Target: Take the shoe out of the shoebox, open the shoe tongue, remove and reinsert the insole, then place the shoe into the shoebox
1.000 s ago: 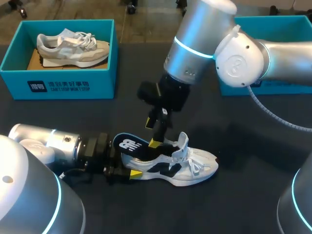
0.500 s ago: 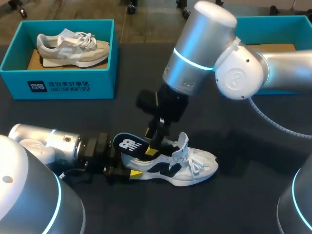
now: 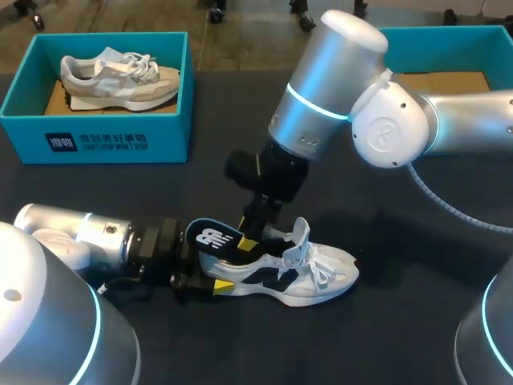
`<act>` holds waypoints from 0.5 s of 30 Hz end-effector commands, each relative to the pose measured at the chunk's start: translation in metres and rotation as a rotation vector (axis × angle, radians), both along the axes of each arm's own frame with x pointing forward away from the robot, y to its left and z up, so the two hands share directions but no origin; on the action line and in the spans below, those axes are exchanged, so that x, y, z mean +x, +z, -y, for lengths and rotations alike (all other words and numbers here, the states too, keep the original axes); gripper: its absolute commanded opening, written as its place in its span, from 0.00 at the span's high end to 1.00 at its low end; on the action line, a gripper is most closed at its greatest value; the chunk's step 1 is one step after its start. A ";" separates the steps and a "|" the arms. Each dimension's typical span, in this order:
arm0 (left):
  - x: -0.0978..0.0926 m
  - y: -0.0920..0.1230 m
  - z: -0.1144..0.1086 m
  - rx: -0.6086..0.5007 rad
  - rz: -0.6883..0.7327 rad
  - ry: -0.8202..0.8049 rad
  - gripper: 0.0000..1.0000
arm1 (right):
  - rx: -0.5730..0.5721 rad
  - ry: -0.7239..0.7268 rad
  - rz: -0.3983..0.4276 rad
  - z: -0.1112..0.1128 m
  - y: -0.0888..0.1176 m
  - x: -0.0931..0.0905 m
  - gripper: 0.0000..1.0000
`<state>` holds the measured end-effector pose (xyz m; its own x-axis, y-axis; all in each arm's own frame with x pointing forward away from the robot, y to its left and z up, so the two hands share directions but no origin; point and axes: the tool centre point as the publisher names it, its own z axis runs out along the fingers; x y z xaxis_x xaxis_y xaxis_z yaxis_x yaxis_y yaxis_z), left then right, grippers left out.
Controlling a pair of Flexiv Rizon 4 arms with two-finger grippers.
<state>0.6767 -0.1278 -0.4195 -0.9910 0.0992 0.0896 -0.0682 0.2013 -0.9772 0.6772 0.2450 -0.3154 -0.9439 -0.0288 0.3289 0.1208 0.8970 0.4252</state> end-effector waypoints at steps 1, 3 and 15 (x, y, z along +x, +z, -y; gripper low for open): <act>-0.001 0.000 0.000 -0.001 0.000 0.001 1.00 | 0.005 0.004 -0.006 -0.003 -0.005 0.000 0.56; -0.001 0.000 0.000 -0.001 0.000 0.001 1.00 | 0.005 0.005 -0.007 -0.005 -0.005 0.000 0.56; -0.001 0.000 0.000 -0.001 0.000 0.001 1.00 | 0.022 0.007 -0.025 -0.011 -0.009 -0.004 0.57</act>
<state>0.6767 -0.1279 -0.4195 -0.9910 0.0992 0.0896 -0.0682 0.2013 -0.9772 0.6729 0.2523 -0.3188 -0.9363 -0.0420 0.3488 0.1231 0.8906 0.4377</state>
